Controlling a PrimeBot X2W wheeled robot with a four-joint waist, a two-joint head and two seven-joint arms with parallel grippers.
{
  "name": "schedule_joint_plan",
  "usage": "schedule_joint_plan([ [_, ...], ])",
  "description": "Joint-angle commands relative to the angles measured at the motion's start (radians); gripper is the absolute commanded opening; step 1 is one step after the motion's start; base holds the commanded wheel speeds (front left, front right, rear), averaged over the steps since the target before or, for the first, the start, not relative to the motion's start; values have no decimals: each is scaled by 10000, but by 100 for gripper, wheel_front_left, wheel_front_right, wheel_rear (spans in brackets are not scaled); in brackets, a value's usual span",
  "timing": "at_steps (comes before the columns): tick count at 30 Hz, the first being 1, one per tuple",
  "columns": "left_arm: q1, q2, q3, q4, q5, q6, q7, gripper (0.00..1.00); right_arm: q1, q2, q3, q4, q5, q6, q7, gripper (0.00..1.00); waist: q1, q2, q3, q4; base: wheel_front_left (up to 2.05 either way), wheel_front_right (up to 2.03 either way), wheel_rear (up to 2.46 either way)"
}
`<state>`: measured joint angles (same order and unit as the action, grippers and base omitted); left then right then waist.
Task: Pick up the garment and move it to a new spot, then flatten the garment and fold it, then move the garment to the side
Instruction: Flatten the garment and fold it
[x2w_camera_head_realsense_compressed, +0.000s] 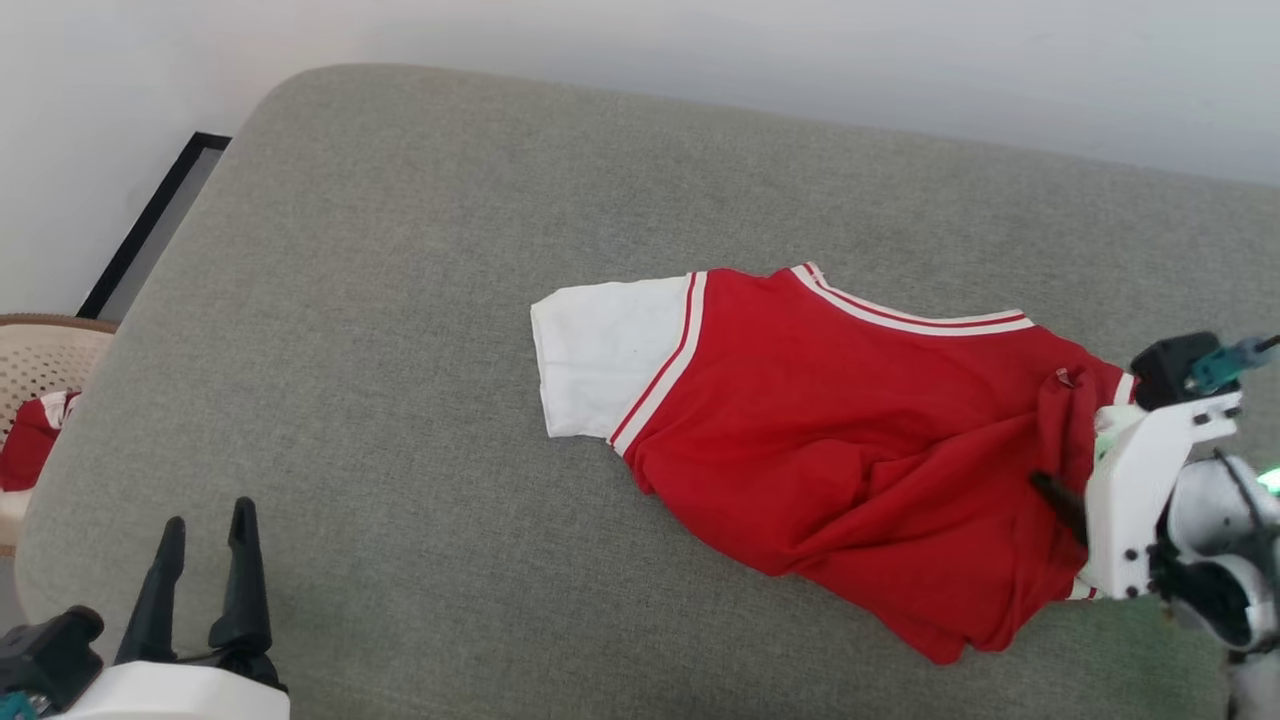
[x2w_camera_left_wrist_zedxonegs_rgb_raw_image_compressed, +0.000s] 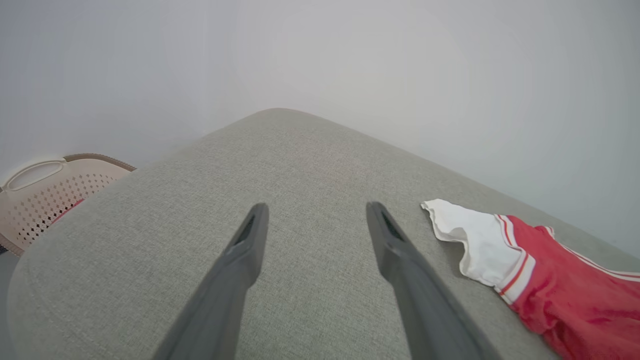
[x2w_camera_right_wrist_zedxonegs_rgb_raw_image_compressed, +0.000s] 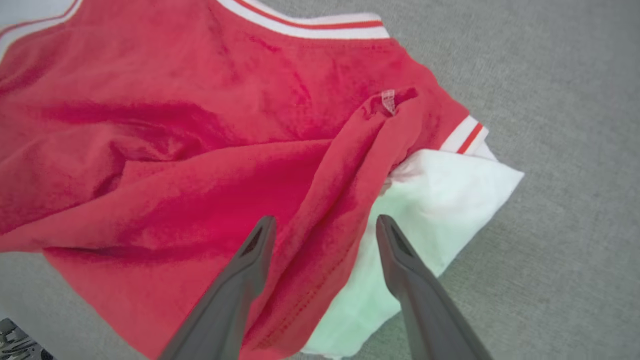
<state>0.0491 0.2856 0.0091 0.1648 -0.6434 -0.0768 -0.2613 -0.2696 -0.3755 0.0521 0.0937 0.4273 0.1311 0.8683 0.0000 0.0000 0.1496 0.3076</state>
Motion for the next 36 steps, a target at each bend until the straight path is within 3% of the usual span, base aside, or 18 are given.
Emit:
schedule_joint_plan([
  [1, -123, -24, -13, 30, 85, -52, -51, 100, 92, 110, 28, -32, -86, -7, 36, 100, 0, 0, 54, 59, 0, 0, 0],
  [6, -374, -89, -88, 157, 105, -167, -51, 100, -71, 512, 299, 643, -258, -7, -104, 100, 0, 0, 237, 195, 0, 0, 0],
  [7, -429, -97, -89, 178, 114, -182, -51, 100, -154, 565, 392, 839, -279, -7, -163, 95, 0, 0, 260, 209, 0, 0, 0],
  [8, -478, -104, -83, 202, 101, -197, -51, 100, -266, 562, 567, 993, -340, -7, -299, 30, 0, 0, 282, 227, 0, 0, 0],
  [9, -518, -119, -80, 220, 98, -219, -51, 100, -363, 528, 755, 1123, -350, -6, -414, 0, 0, 0, 298, 243, 0, 0, 0],
  [16, -516, -130, 87, 302, 132, -272, -51, 100, -732, 387, 1691, 680, 285, -6, -720, 0, 0, 0, 233, 221, 0, 0, 0],
  [24, -396, -136, 199, 281, 200, -326, -51, 100, -302, 387, 3089, -1354, 1105, -7, 216, 0, 0, 0, 137, 222, 0, 0, 0],
  [29, -396, -180, 209, 323, 240, -359, -51, 100, 157, 501, 3795, -1732, 1297, -7, 812, 0, 0, 0, 95, 251, 0, 0, 0],
  [30, -388, -181, 220, 337, 248, -367, -51, 100, 192, 425, 3957, -1698, 1195, -6, 848, 21, 0, 0, 76, 247, 0, 0, 0],
  [32, -347, -189, 227, 359, 254, -363, -51, 100, 358, 510, 4134, -1626, 1346, -7, 828, 100, 0, 0, 21, 218, 0, 0, 0],
  [36, -198, -145, 338, 335, 261, -383, -51, 100, 569, 592, 4124, -1833, 1591, -7, 728, 100, 0, 0, -137, 42, 0, 0, 0],
])
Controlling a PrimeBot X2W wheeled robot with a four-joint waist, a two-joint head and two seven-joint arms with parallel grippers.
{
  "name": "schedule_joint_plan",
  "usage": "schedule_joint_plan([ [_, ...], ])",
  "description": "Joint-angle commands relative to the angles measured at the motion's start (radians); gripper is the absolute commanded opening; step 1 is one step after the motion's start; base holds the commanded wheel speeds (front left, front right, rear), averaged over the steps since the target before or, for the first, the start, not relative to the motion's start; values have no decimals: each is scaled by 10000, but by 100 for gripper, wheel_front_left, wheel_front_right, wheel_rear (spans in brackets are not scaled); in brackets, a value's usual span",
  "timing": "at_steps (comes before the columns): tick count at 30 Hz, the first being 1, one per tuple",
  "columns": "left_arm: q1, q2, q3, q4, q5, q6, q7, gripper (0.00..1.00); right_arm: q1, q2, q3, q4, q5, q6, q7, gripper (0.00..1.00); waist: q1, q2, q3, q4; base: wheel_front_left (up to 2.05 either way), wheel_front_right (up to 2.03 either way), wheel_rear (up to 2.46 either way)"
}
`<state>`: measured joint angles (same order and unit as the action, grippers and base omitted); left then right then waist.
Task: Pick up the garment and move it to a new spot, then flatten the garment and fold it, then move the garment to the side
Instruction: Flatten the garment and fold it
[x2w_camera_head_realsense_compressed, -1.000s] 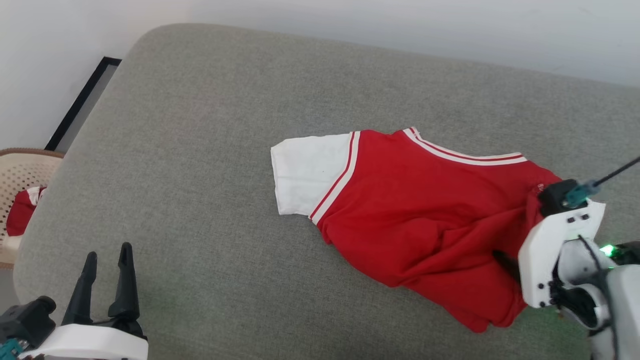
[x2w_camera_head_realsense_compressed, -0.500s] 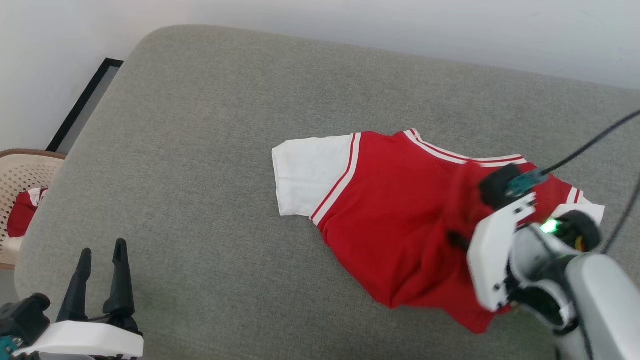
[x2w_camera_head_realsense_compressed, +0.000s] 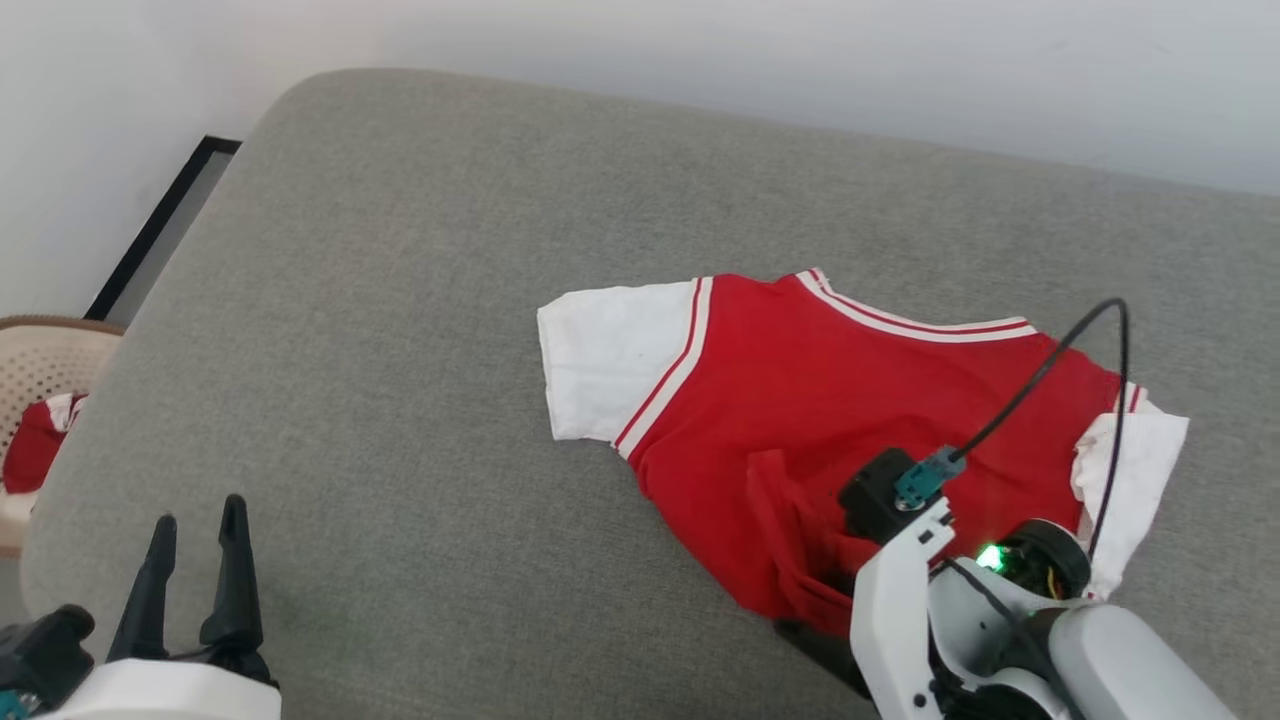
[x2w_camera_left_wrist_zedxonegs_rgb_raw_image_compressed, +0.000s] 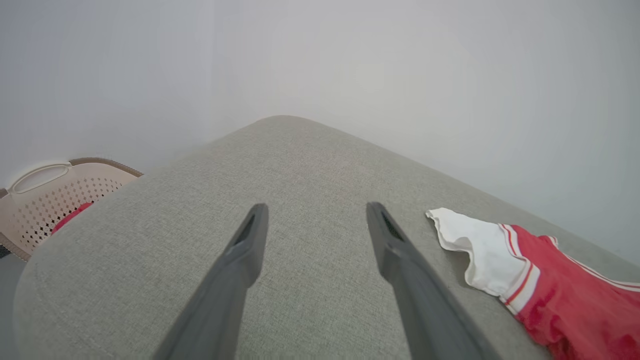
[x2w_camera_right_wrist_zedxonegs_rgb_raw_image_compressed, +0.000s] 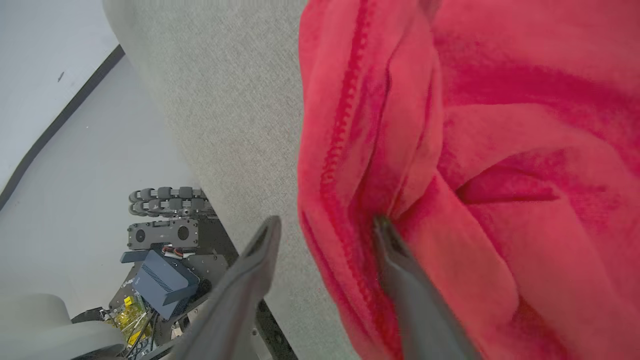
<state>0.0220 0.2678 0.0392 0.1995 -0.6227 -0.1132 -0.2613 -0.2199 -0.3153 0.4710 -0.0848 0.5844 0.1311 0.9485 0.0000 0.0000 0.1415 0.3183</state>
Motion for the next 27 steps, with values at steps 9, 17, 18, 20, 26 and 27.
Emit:
schedule_joint_plan([
  [9, 420, 217, 175, -144, 143, -36, -49, 100, 690, -11, -962, -1485, 131, -7, 75, 100, 0, 0, -408, -597, 0, 0, 0],
  [17, 260, 606, -18, -342, 163, -73, 370, 100, 960, 424, -2378, -2264, -546, -7, -554, 100, 0, 0, -628, -1119, 0, 0, 0],
  [18, 203, 675, -39, -389, 109, -76, 464, 100, 980, 538, -2563, -2269, -596, -7, -697, 100, 0, 0, -645, -1197, 0, 0, 0],
  [20, 50, 809, -128, -479, 53, -92, 734, 100, 985, 628, -2927, -2263, -857, -7, -1000, 100, 0, 0, -656, -1320, 0, 0, 0],
  [26, -722, 1473, -674, -839, -181, -124, 2062, 100, 716, 1050, -3899, -2113, -1726, -7, -2411, 100, 0, 0, -629, -1780, 0, 0, 0],
  [27, -903, 1651, -793, -880, -221, -135, 2337, 100, 659, 1171, -4047, -2073, -1877, -7, -2722, 100, 0, 0, -615, -1871, 0, 0, 0],
])
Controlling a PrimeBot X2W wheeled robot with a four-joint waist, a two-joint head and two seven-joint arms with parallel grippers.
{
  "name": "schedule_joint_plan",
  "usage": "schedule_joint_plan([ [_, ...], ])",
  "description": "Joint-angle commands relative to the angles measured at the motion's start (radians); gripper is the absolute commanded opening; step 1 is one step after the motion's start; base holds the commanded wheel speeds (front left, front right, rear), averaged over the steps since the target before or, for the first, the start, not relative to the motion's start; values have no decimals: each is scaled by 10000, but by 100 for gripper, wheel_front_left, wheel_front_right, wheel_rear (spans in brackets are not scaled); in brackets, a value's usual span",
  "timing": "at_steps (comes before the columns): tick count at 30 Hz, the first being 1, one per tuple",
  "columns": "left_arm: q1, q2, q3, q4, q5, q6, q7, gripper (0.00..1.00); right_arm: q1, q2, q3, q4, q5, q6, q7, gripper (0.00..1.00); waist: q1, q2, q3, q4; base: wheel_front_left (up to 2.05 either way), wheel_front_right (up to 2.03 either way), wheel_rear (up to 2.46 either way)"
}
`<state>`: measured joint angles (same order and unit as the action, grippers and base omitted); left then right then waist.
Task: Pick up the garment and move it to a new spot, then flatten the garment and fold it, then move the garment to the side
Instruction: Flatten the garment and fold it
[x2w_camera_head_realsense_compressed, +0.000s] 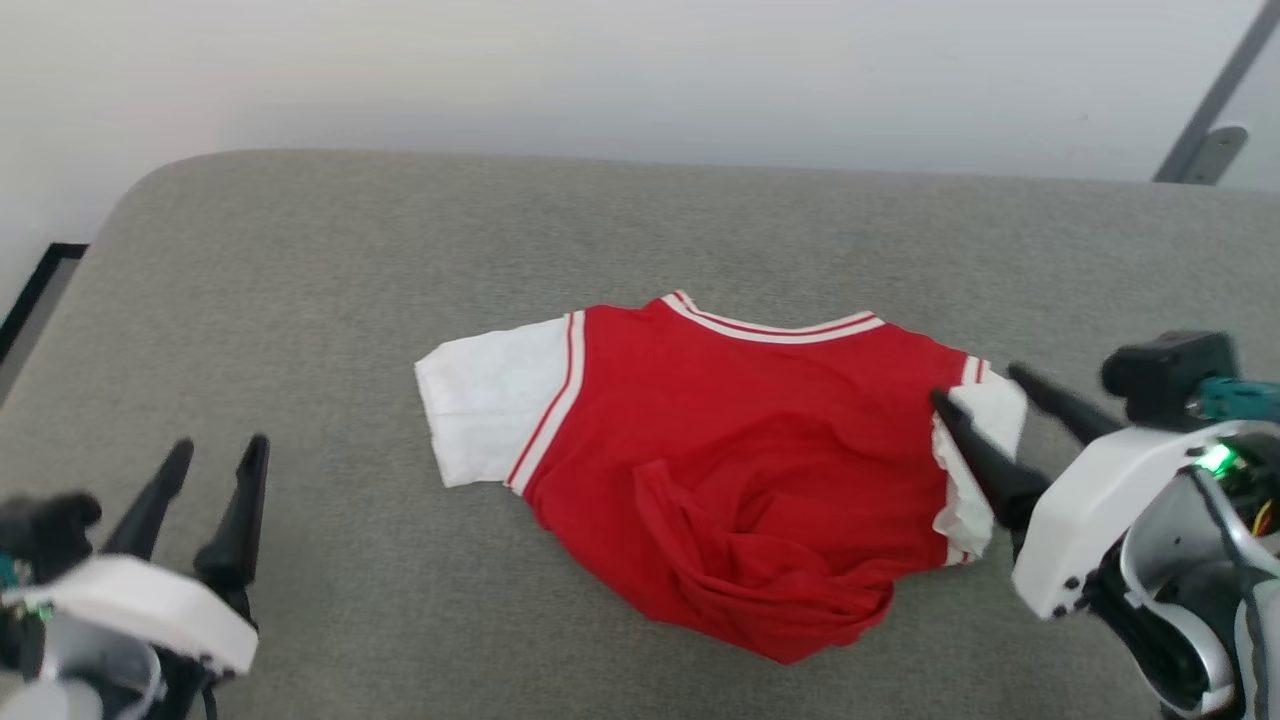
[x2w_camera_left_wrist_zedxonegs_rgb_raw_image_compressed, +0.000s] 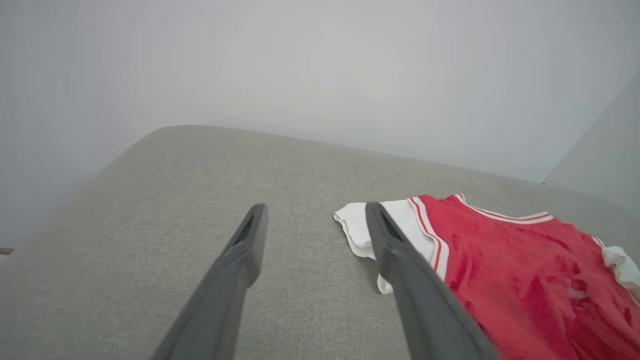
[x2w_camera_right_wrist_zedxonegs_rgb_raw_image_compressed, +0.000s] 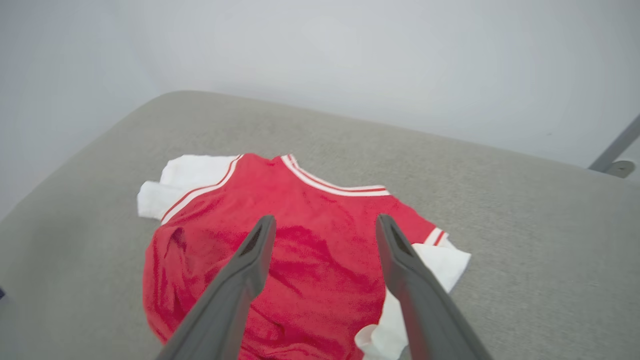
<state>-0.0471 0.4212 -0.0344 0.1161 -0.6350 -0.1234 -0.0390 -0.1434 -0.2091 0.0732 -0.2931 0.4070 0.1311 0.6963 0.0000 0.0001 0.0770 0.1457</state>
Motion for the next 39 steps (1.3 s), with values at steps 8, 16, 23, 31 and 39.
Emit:
schedule_joint_plan([
  [8, -2161, 1162, -922, 209, -957, -70, 2605, 100, -662, 624, -773, 393, -1468, -6, -2855, 100, 0, -1, 364, -927, 0, 0, 0],
  [16, -4345, 2002, -1996, 1573, -1734, -68, 4741, 100, -937, 1171, -975, 812, -2415, -6, -5098, 100, 0, -1, 982, -1809, 0, 0, 0],
  [23, -5569, 2301, -2877, 2840, -1999, -70, 6392, 100, -873, 1450, -1103, 1137, -2452, -6, -5597, 100, 0, -1, 1469, -2363, 0, 0, 0],
  [31, -6563, 2483, -3524, 4604, -1762, 87, 7901, 100, -986, 1564, -1010, 1146, -2330, -7, -5557, 100, 0, -1, 2072, -2918, 0, 0, 0],
  [39, -6972, 2467, -3844, 5895, -1484, 298, 8445, 100, -1124, 1573, -954, 995, -2218, -6, -5373, 100, 0, -1, 2513, -3112, 0, 0, 0],
])
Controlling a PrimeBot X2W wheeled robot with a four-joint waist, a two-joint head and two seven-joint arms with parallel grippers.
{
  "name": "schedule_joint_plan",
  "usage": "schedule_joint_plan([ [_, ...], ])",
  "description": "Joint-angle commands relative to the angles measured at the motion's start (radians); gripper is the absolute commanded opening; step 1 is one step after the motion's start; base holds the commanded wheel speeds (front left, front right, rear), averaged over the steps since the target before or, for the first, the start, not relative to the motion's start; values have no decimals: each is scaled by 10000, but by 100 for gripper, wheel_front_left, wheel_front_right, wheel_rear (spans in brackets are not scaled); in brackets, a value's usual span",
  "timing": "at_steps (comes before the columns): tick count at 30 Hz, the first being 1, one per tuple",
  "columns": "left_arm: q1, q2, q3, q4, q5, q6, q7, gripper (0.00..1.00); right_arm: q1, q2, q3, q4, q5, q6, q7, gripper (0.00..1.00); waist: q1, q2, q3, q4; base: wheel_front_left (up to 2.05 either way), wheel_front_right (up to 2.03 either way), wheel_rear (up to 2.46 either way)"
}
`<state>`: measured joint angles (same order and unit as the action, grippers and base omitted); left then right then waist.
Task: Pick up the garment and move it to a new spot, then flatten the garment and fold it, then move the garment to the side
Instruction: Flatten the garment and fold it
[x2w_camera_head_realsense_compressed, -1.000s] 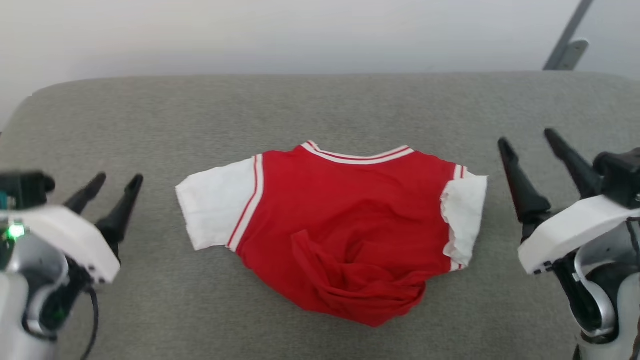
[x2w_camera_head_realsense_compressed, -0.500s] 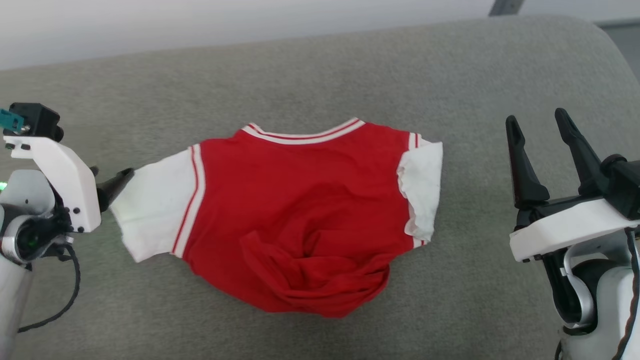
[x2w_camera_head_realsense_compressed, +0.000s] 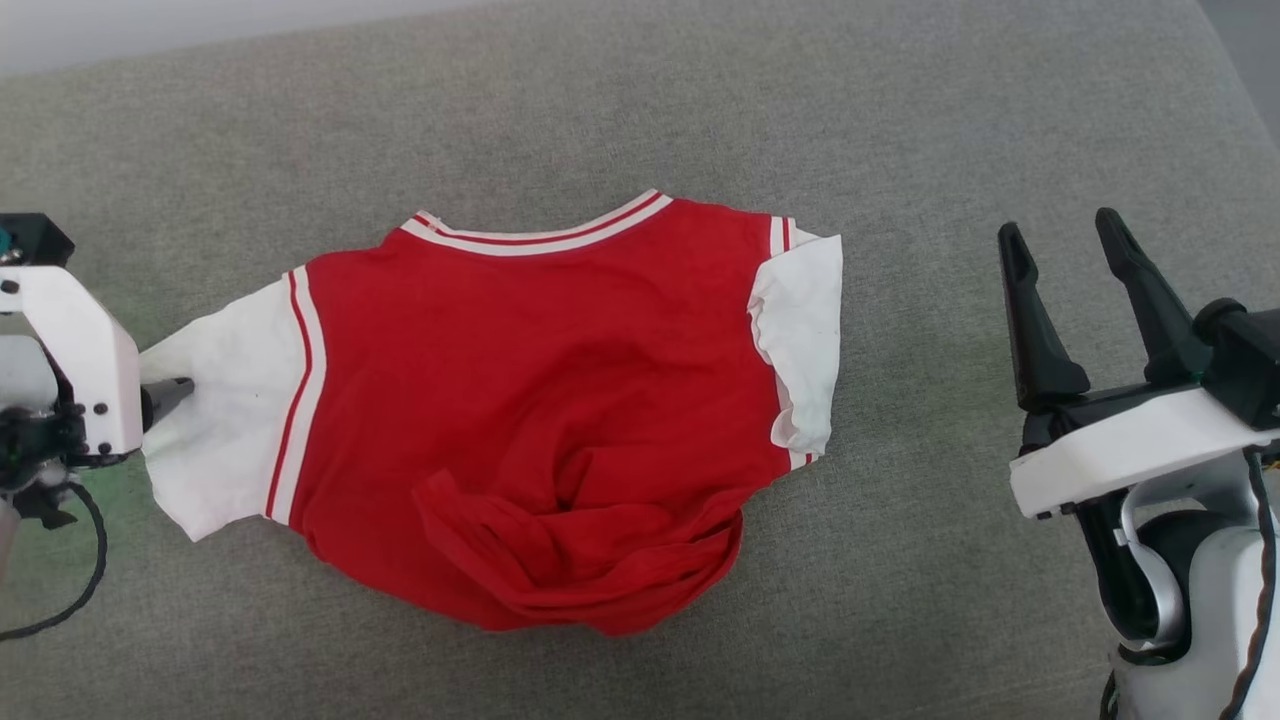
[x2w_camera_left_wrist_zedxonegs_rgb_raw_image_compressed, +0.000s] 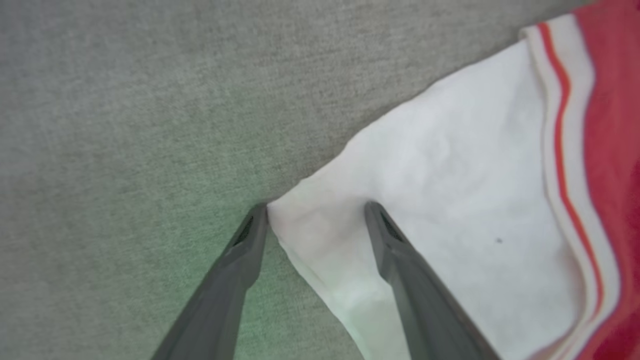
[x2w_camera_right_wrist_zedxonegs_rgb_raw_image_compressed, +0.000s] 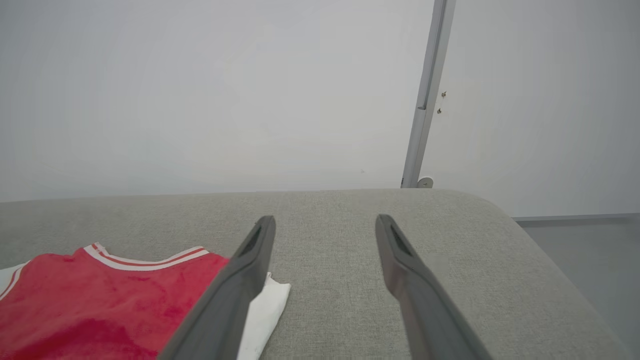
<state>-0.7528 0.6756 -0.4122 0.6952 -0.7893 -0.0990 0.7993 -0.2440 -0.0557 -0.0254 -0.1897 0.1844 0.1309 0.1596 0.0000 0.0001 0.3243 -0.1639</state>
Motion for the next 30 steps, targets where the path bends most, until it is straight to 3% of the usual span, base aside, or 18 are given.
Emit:
schedule_joint_plan([
  [1, 62, -96, -159, 234, 133, 49, 128, 100, -140, 37, 25, -54, 25, -4, 25, 100, 0, -1, 76, -12, 0, 0, 0],
  [6, -53, -339, -427, 764, 263, 37, 180, 100, -248, -80, 82, -21, 93, -5, 313, 100, 0, -1, 249, 99, 0, 0, 0],
  [7, -45, -435, -496, 898, 215, 29, 287, 44, -263, -120, 129, 12, 110, -4, 423, 100, 0, -1, 270, 131, 0, 0, 0],
  [8, -78, -509, -538, 951, 228, -11, 264, 0, -305, -139, 140, 20, 99, -4, 482, 100, 0, -1, 303, 172, 0, 0, 0],
  [13, -427, -701, -545, 1151, 182, -92, -42, 0, -410, -358, 249, 198, 400, -7, 826, 100, 0, -1, 372, 456, 0, 0, 0],
  [23, -732, 55, -492, 1520, 434, 159, -156, 0, -669, -609, 117, 491, 404, -5, 1370, 100, 0, -1, 342, 1019, 0, 0, 0],
  [30, -620, -122, -359, 1494, 108, 100, -431, 0, -750, -651, 324, 661, 579, -5, 1938, 100, 0, -1, 335, 1277, 0, 0, 0],
])
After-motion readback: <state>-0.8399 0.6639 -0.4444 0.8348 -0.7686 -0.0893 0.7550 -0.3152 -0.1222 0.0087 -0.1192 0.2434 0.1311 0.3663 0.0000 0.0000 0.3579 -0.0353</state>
